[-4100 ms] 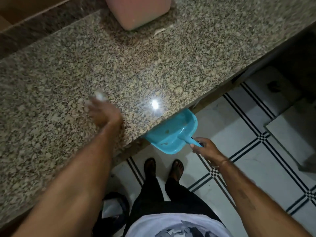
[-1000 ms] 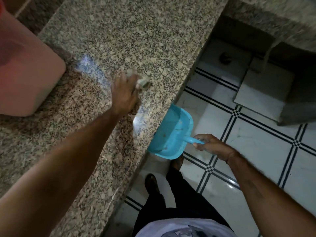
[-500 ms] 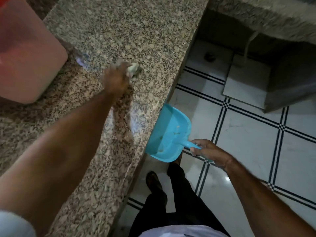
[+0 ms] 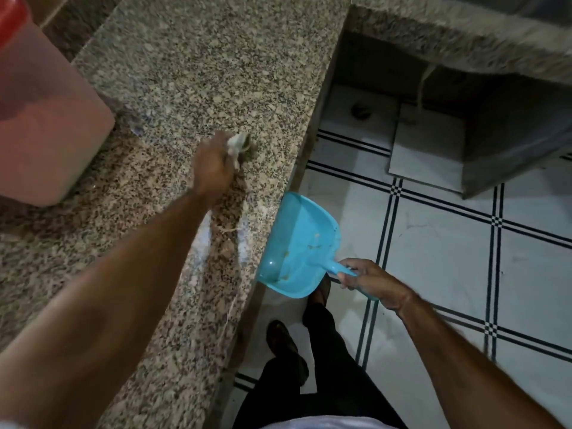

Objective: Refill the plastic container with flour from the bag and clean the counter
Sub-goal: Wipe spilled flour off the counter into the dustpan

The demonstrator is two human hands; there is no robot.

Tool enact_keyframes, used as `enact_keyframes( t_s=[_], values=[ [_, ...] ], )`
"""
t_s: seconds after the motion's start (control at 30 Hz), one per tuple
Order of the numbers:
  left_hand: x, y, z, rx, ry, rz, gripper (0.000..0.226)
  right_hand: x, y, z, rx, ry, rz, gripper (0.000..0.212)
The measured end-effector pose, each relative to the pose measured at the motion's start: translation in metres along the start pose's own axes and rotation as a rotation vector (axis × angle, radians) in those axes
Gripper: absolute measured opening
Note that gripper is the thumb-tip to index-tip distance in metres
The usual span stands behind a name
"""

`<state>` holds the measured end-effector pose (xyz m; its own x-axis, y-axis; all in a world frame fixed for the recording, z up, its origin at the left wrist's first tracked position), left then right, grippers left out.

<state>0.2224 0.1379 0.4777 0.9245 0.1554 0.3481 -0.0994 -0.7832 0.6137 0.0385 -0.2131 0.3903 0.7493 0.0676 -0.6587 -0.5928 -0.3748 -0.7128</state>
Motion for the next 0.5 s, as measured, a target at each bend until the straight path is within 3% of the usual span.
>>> enact_keyframes(
  t_s=[0.1,0.2,0.27,0.37,0.5],
  values=[
    [0.034,0.005,0.041,0.084,-0.165,0.023,0.031,0.004,0.001,0.000,0.018,-0.005,0.001,0.020],
    [0.026,0.024,0.060,0.102,-0.222,0.214,0.039,0.006,0.002,0.000,0.029,-0.020,-0.006,0.022],
    [0.006,0.031,0.045,0.071,-0.199,0.276,0.049,0.007,0.000,0.002,0.031,-0.027,-0.012,0.021],
    [-0.029,0.030,0.011,0.058,-0.221,0.334,0.038,0.003,-0.008,0.008,0.021,-0.048,-0.018,0.019],
    [-0.084,0.026,-0.028,0.087,-0.292,0.269,0.061,-0.006,-0.011,0.022,0.007,-0.074,-0.017,0.011]
  ],
)
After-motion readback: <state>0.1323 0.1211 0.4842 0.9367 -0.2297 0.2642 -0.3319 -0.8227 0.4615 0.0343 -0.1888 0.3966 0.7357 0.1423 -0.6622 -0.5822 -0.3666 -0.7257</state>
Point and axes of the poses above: each hand's wrist, its own x-axis towards the middle knuckle, its own z-axis out of the palm, y = z × x, the point moved 2 cm from there along x, towards the middle knuckle, and after that the axes turned 12 degrees about y, right-handed, at the moved point
